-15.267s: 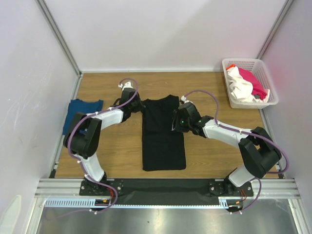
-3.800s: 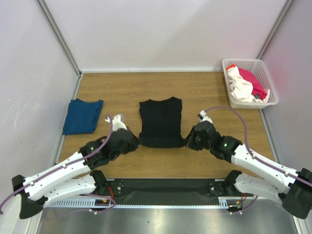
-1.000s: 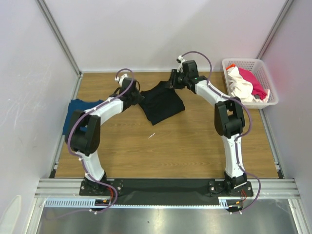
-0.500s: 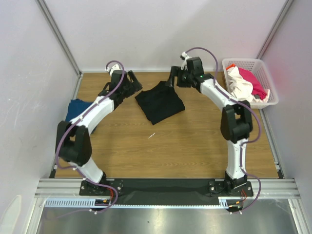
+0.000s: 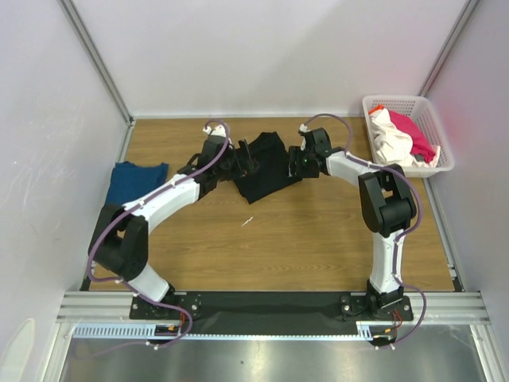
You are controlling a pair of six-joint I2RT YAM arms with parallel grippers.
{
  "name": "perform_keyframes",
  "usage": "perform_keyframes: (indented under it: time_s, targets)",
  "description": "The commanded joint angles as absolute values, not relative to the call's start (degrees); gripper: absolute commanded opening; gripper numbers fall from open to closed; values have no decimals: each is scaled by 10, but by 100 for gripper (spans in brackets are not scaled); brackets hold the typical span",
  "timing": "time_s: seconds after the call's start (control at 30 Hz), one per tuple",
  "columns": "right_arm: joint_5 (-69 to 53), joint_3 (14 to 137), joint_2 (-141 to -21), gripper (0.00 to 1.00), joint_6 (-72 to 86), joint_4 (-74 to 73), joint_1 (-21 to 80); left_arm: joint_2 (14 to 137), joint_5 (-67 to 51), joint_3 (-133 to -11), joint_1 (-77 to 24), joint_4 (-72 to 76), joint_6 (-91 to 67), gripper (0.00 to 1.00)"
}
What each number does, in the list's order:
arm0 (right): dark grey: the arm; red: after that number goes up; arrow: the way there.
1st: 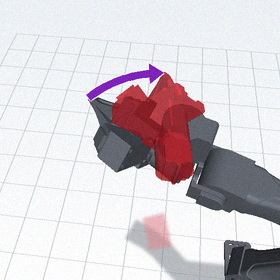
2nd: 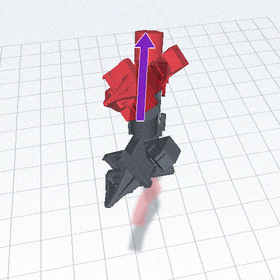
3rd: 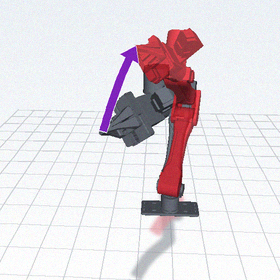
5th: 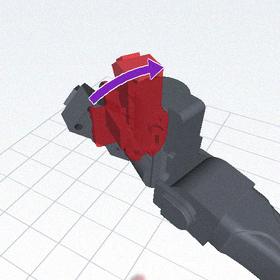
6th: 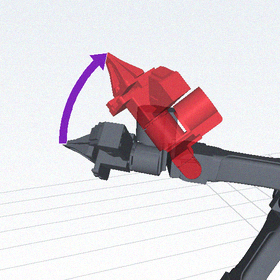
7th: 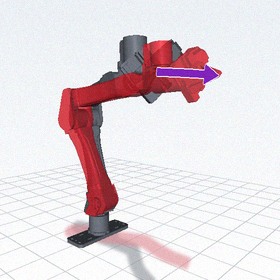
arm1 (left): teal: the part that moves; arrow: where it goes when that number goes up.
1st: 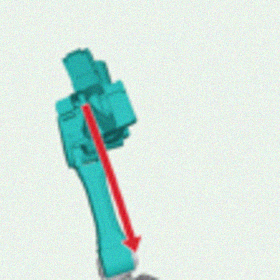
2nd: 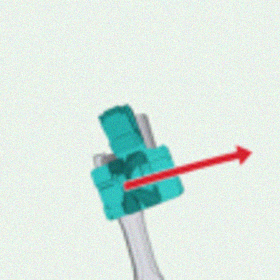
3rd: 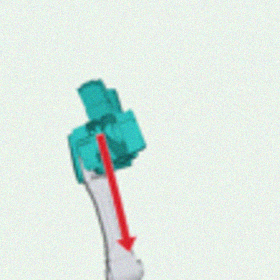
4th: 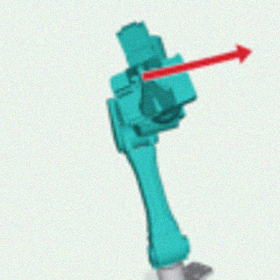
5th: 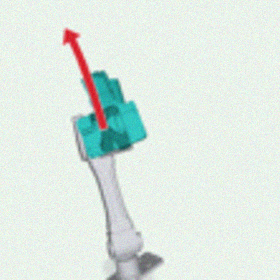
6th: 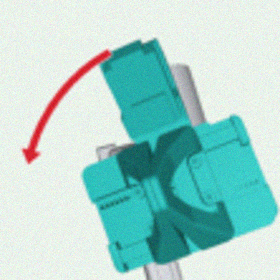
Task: Fold and stack the t-shirts
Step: Fold the tshirt, then neatly place the folded tshirt to the corner
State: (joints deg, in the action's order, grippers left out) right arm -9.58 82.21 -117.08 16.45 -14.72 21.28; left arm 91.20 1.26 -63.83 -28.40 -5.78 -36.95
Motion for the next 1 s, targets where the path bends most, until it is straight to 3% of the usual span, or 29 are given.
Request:
perform_keyframes:
  time_s: [0.0, 0.17, 0.23, 0.57, 0.97]
  targets:
    - [-80, 804, -1162, 63, 152, -120, 222, 908, 32, -621, -285, -69, -370, 93]
    - [-93, 766, -1141, 28, 165, -105, 242, 909, 58, -580, -290, -57, -403, 94]
    - [-91, 738, -1120, 23, 170, -100, 256, 916, 55, -573, -289, -57, -405, 93]
    - [-45, 588, -1020, 10, 226, -62, 323, 919, 91, -531, -291, -50, -389, 92]
    - [-76, 459, -970, 3, 273, -26, 350, 873, 68, -443, -301, -2, -371, 84]
